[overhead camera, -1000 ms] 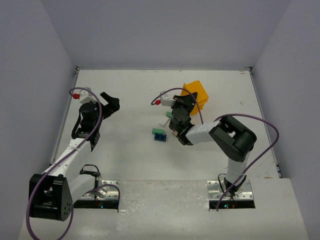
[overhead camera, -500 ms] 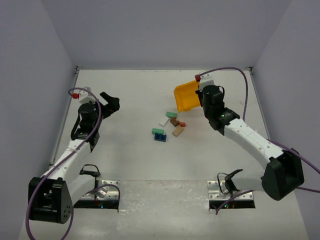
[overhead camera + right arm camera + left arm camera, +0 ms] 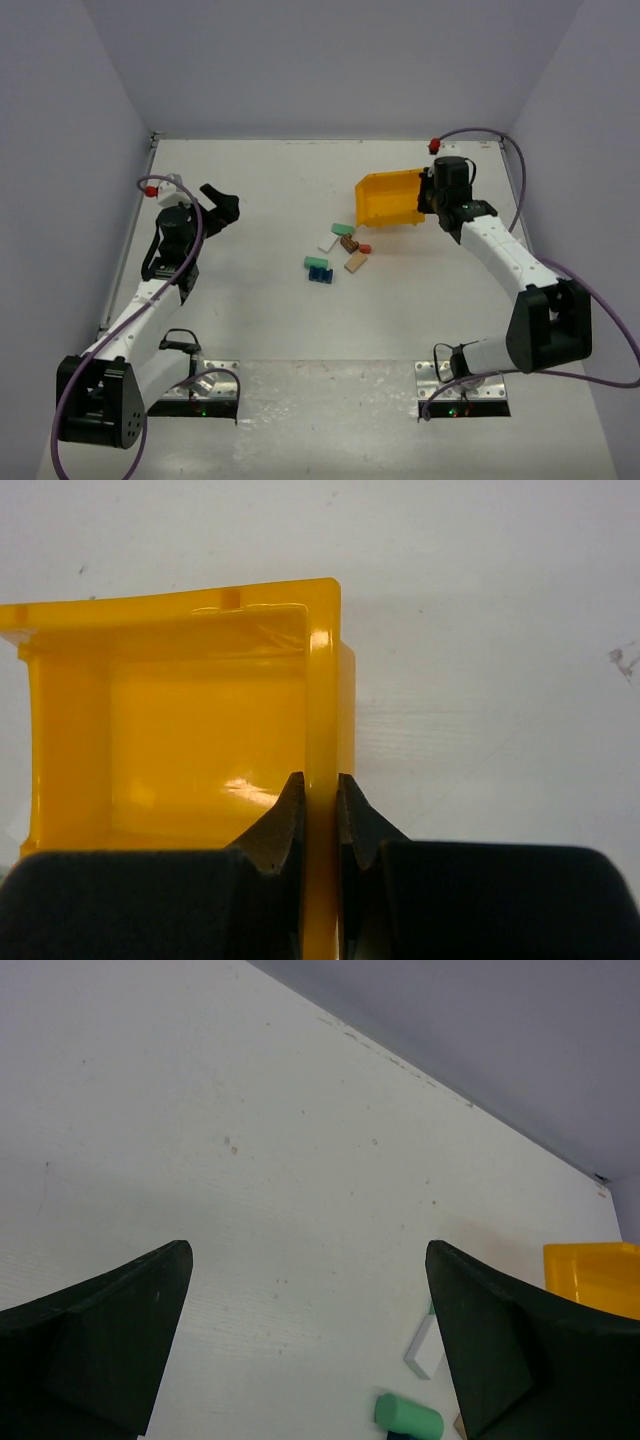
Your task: Build the wood block tower
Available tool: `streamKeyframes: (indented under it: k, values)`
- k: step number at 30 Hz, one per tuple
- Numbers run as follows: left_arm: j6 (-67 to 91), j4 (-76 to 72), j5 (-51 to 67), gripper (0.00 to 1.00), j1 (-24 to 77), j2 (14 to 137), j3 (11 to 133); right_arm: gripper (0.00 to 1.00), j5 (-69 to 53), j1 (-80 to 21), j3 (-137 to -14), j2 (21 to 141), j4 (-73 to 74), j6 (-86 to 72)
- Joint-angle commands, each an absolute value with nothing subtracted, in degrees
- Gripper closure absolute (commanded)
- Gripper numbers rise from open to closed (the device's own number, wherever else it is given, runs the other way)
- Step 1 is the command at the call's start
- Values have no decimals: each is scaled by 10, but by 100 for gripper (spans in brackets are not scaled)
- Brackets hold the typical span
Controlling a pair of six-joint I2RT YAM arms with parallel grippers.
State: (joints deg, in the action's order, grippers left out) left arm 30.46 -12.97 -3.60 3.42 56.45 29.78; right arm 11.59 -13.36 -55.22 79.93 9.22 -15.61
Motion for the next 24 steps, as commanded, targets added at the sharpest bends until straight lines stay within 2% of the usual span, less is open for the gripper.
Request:
streamKeyframes:
  k: [1, 4, 8, 16, 24]
  values:
    - [300, -143, -34, 0, 38, 552, 315, 96, 51, -52, -609, 822, 70, -238]
    - [300, -146, -34, 0, 38, 553, 313, 96, 33, 32, -629, 855, 75, -280]
    - [301, -150, -36, 0, 38, 555, 312, 96, 145, 80, -651, 904, 66, -311]
    - [301, -140, -59, 0, 38, 556, 316, 96, 48, 193, -727, 1037, 66, -387]
    - [302, -142, -65, 0, 38, 571, 320, 92, 22, 221, -720, 1088, 6, -420]
